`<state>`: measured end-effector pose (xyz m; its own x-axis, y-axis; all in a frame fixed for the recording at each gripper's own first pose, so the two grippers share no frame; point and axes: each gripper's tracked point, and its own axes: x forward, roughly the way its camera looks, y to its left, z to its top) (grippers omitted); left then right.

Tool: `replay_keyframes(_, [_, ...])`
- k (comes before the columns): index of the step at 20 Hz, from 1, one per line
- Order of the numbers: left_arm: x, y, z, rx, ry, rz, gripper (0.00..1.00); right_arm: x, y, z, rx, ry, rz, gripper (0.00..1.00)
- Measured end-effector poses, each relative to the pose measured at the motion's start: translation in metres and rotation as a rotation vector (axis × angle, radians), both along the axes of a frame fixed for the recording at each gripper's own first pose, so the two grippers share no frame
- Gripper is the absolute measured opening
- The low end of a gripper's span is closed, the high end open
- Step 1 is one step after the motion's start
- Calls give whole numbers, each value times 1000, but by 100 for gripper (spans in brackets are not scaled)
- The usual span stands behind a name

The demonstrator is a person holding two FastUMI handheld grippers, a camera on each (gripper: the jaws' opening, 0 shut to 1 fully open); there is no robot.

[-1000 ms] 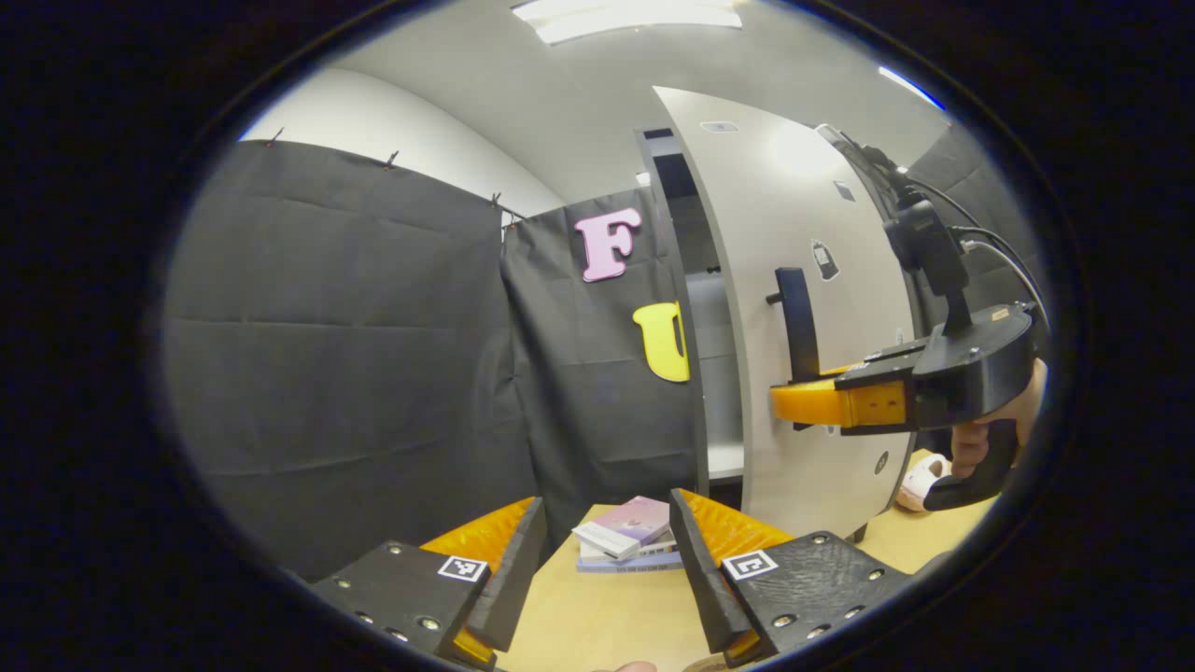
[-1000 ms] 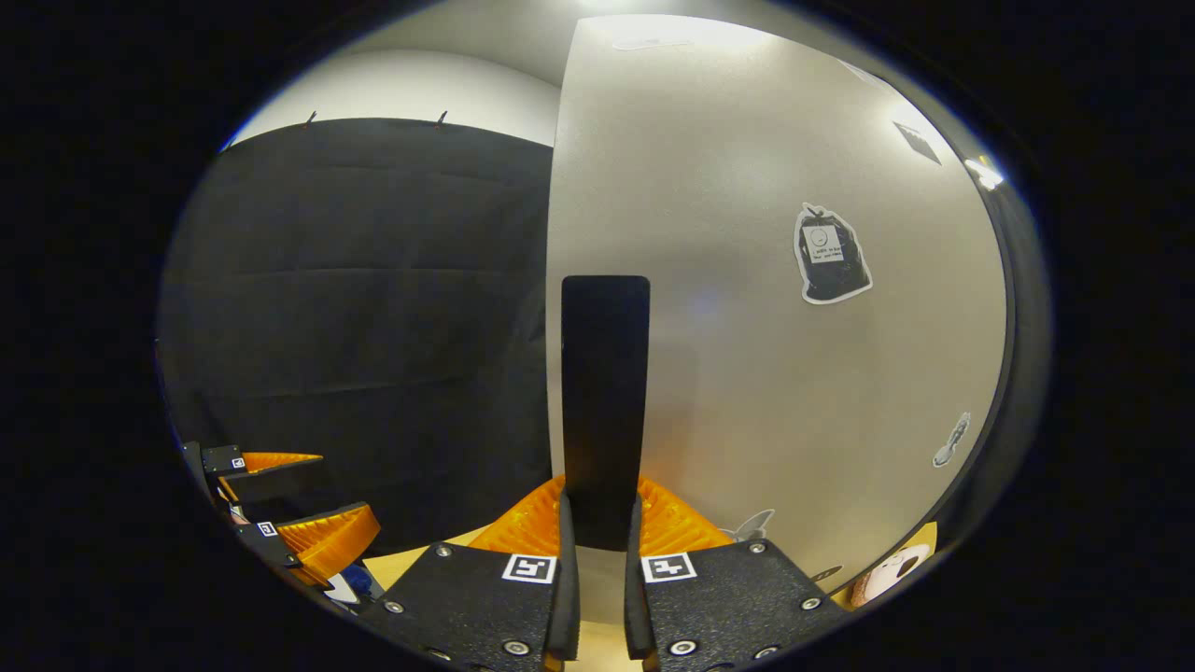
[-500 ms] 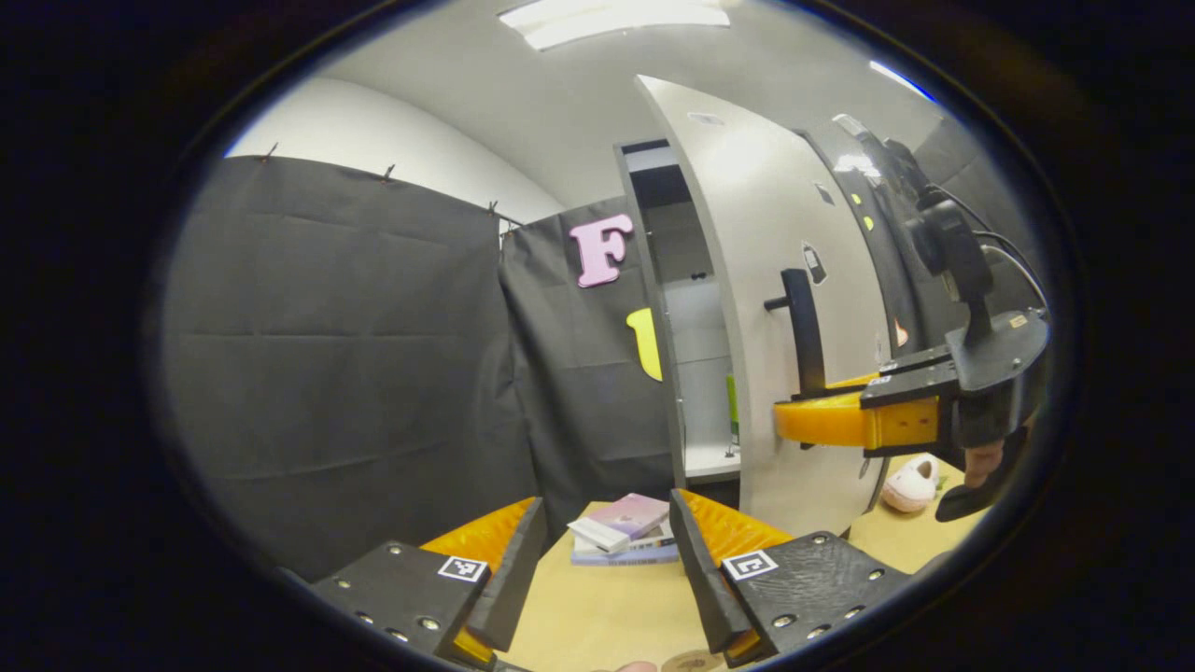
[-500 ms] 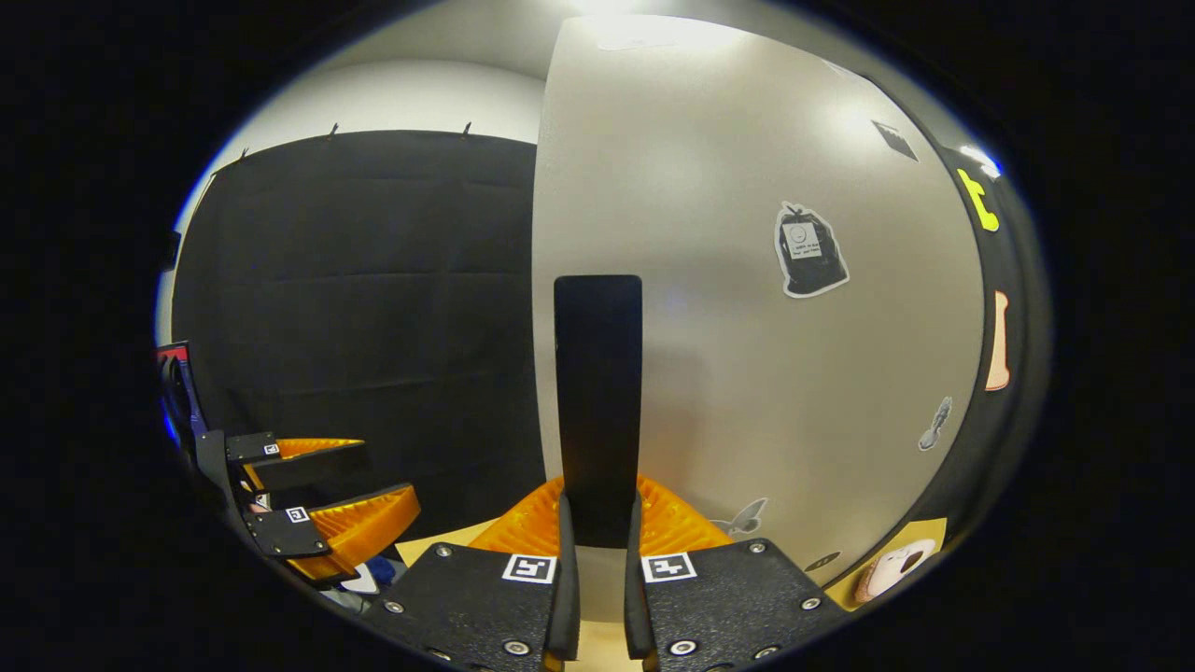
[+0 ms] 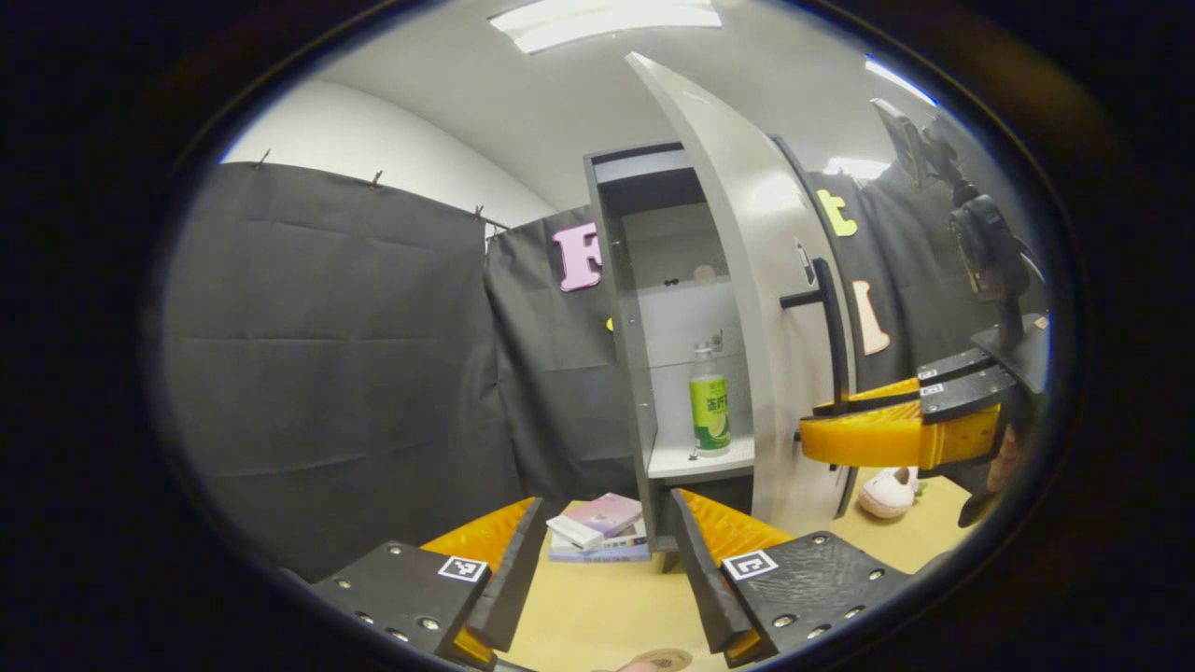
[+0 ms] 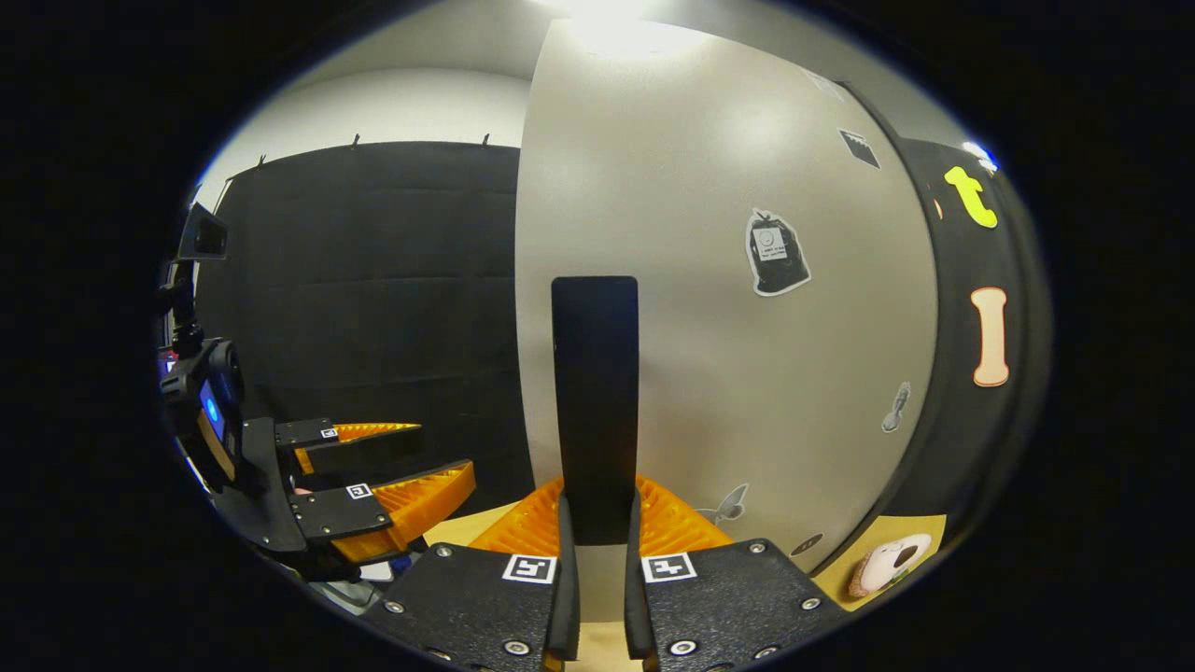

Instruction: Open the cabinet door with the right hand, grasp the bottle in the cabinet with the left hand and place it on the coaster, then close the cabinet door with the right hand.

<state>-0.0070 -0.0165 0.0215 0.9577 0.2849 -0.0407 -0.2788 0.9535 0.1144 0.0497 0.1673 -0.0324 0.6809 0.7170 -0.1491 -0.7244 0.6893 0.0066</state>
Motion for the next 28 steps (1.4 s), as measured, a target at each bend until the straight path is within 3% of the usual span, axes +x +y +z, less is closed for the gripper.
replay_keyframes(13, [10, -47, 0, -9, 4, -116, 76, -37, -47, 13, 39, 5, -89, 17])
replay_keyframes(17, [14, -61, 0, -7, 7, -161, 76, -49, -60, 19, 54, 20, -130, 22])
replay_keyframes(25, [21, -85, 0, -40, 0, -212, 76, -70, -98, 28, 55, 38, -277, 22])
replay_keyframes(28, [32, -91, 2, -32, -12, -220, 76, -77, -114, 26, 39, -5, -330, 22])
